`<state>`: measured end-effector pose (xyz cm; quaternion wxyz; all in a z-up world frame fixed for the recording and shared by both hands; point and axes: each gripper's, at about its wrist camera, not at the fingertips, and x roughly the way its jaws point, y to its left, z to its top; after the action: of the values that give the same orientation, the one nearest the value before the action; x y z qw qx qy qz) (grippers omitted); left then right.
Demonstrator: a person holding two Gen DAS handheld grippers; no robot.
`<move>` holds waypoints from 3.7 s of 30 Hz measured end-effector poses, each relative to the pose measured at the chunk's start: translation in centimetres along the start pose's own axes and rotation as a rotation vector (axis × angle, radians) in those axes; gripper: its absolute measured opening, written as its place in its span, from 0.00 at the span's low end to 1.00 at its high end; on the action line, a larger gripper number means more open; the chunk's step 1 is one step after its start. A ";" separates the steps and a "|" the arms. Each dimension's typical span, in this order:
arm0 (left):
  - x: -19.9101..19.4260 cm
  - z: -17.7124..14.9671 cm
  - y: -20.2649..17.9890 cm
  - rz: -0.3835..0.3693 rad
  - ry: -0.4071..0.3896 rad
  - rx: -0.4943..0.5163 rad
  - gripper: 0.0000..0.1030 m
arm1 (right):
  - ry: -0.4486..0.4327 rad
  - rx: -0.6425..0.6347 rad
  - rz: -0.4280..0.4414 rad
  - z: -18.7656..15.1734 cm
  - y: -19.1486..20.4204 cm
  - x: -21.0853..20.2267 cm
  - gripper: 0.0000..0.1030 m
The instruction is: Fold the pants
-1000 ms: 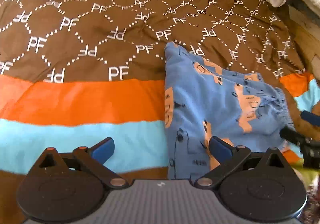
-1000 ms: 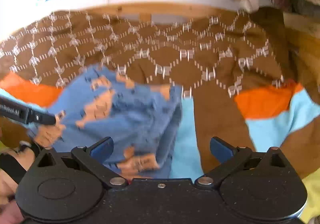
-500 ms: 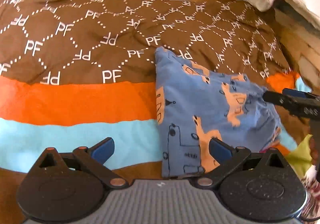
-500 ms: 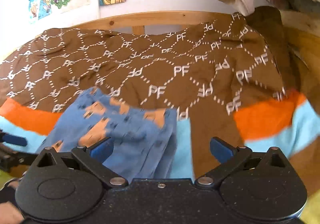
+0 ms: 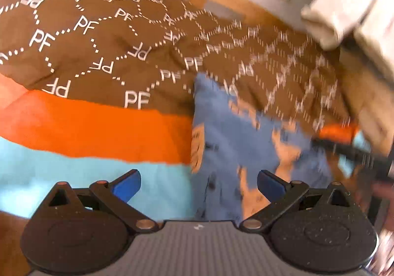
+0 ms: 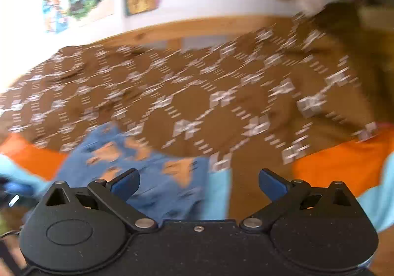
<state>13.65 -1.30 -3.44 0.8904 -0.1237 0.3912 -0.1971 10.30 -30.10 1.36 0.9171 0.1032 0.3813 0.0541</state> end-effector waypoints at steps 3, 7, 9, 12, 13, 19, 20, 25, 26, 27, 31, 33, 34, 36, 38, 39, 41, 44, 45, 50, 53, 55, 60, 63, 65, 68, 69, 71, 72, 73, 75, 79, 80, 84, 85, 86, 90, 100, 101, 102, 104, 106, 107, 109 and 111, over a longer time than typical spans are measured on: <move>1.4 0.7 0.3 -0.048 0.007 -0.051 1.00 | 0.075 0.047 0.131 -0.4 -0.8 1.3 0.99; 2.5 0.4 -0.2 -0.065 0.007 -0.023 1.00 | 0.083 0.151 0.207 -1.2 -2.1 2.3 0.99; 2.5 0.0 -0.8 -0.081 0.006 0.024 1.00 | 0.081 0.212 0.278 -1.2 -2.7 2.4 0.99; 2.6 -0.4 -1.7 -0.105 0.015 0.080 1.00 | 0.113 0.248 0.376 -1.3 -2.6 2.9 0.99; 2.5 -0.5 -1.9 -0.104 0.017 0.090 1.00 | 0.113 0.234 0.368 -1.4 -2.3 2.8 0.99; 2.7 -1.0 -2.2 -0.077 0.035 0.142 1.00 | 0.087 0.271 0.370 -1.9 -2.4 2.9 0.99; 2.7 -1.1 -2.2 -0.073 0.033 0.151 1.00 | 0.083 0.256 0.363 -1.9 -2.2 3.0 0.99; 2.9 -1.9 -2.5 -0.056 0.015 0.195 1.00 | 0.048 0.122 0.290 -3.0 -0.4 2.8 0.99; 2.9 -1.9 -2.5 -0.054 0.013 0.201 1.00 | 0.048 0.109 0.281 -3.0 -0.2 2.9 0.99; 2.8 -2.0 -2.6 -0.053 0.012 0.203 1.00 | 0.049 0.105 0.278 -3.0 -0.1 2.9 0.99; 2.8 -1.9 -2.5 -0.057 0.013 0.198 1.00 | 0.043 0.138 0.303 -3.1 -0.8 2.8 0.99; 2.8 -1.9 -2.4 -0.057 0.013 0.198 1.00 | 0.040 0.152 0.314 -3.1 -1.1 2.8 0.99; 2.8 -1.9 -2.4 -0.056 0.013 0.199 1.00 | 0.039 0.156 0.316 -3.1 -1.1 2.8 0.99; 2.8 -1.9 -2.4 -0.057 0.012 0.198 1.00 | 0.037 0.160 0.320 -3.1 -1.2 2.8 0.99; 2.8 -1.9 -2.3 -0.061 0.013 0.193 1.00 | 0.035 0.160 0.322 -3.1 -1.3 2.8 0.99; 2.8 -1.8 -2.2 -0.066 0.014 0.188 1.00 | 0.034 0.159 0.322 -3.1 -1.3 2.8 0.99; 2.7 -1.6 -1.9 -0.071 0.019 0.159 1.00 | 0.031 0.158 0.322 -3.1 -1.3 2.8 0.99; 2.3 -1.3 -1.2 -0.059 0.011 0.080 0.93 | 0.033 0.151 0.316 -3.1 -1.1 2.7 0.99; 2.2 -1.3 -1.0 -0.062 0.008 0.060 0.91 | 0.035 0.149 0.314 -3.1 -1.0 2.7 0.99; 1.9 -1.3 -0.7 -0.038 0.003 0.032 0.76 | 0.039 0.185 0.329 -3.0 -1.5 2.5 0.94; 1.8 -1.2 -0.5 -0.056 0.011 0.003 0.64 | 0.024 0.259 0.355 -2.9 -2.4 2.1 0.83; 1.8 -1.1 -0.4 -0.075 0.019 -0.012 0.54 | 0.001 0.352 0.381 -3.1 -3.4 1.6 0.74; 1.8 -0.9 0.0 -0.082 0.026 -0.046 0.47 | -0.049 0.518 0.366 -3.7 -4.7 0.3 0.39; 1.8 -0.8 0.3 -0.089 0.031 -0.069 0.41 | -0.054 0.482 0.309 -3.3 -3.8 -0.6 0.30; 1.7 -0.7 0.1 -0.087 0.029 -0.062 0.35 | -0.057 0.414 0.257 -2.7 -2.5 -1.2 0.27; 1.1 -0.5 -0.7 -0.082 0.012 -0.012 0.23 | -0.056 0.210 0.139 -1.6 0.7 -2.0 0.26; 0.8 -0.5 -0.9 -0.080 0.006 0.007 0.21 | -0.055 0.136 0.102 -1.3 1.8 -2.2 0.25; 0.4 -0.5 -1.4 -0.073 -0.005 0.022 0.19 | -0.056 -0.047 0.032 -0.9 4.5 -2.8 0.24; 0.2 -0.4 -1.4 -0.076 -0.009 0.011 0.19 | -0.058 -0.129 0.004 -0.8 5.7 -3.0 0.24; -0.1 -0.3 -1.4 -0.082 -0.014 -0.001 0.19 | -0.061 -0.192 -0.016 -0.8 6.6 -3.2 0.24; -0.8 -0.1 -1.5 -0.093 -0.031 -0.011 0.18 | -0.074 -0.259 -0.035 -0.6 7.7 -3.6 0.23; -2.2 0.5 -1.8 -0.094 -0.094 0.017 0.18 | -0.121 -0.281 -0.049 0.2 8.6 -4.2 0.22; -2.5 0.8 -2.0 -0.092 -0.115 0.026 0.18 | -0.135 -0.288 -0.049 0.6 8.8 -4.3 0.22; -3.0 2.6 -2.5 -0.075 -0.199 0.058 0.18 | -0.199 -0.328 -0.041 2.5 9.4 -4.8 0.22; -2.9 3.3 -2.6 -0.067 -0.214 0.065 0.18 | -0.214 -0.349 -0.038 3.1 9.6 -4.8 0.22; -2.9 4.2 -2.5 -0.059 -0.236 0.068 0.18 | -0.227 -0.374 -0.034 3.8 9.7 -4.6 0.22; -2.4 6.6 -1.4 -0.010 -0.305 0.059 0.18 | -0.254 -0.404 0.009 6.8 9.5 -2.4 0.22; 2.9 5.9 4.1 0.114 -0.175 -0.051 0.26 | -0.081 -0.392 0.088 9.3 9.6 8.7 0.26; 3.1 5.7 4.4 0.118 -0.167 -0.063 0.30 | -0.057 -0.394 0.080 8.8 9.6 9.6 0.28; 3.1 5.5 4.6 0.124 -0.172 -0.070 0.39 | -0.040 -0.388 0.062 8.4 9.4 10.3 0.30; 3.0 5.2 4.7 0.137 -0.180 -0.071 0.47 | -0.035 -0.335 0.026 7.9 8.7 10.9 0.46; 3.0 5.1 4.8 0.143 -0.175 -0.075 0.51 | -0.040 -0.248 0.001 7.7 7.6 11.0 0.65; 3.1 5.2 4.9 0.143 -0.172 -0.079 0.52 | -0.044 -0.218 -0.012 7.7 7.1 11.0 0.70; 3.1 5.2 4.8 0.150 -0.166 -0.080 0.59 | -0.047 -0.189 -0.021 7.7 6.5 10.9 0.74; 3.0 5.2 4.5 0.161 -0.158 -0.067 0.69 | -0.056 -0.193 -0.045 7.6 6.7 10.4 0.80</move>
<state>20.56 1.75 -3.59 0.9267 -0.1368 0.3350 -0.1015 22.89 -22.84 0.94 0.9341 0.0072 0.3506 0.0668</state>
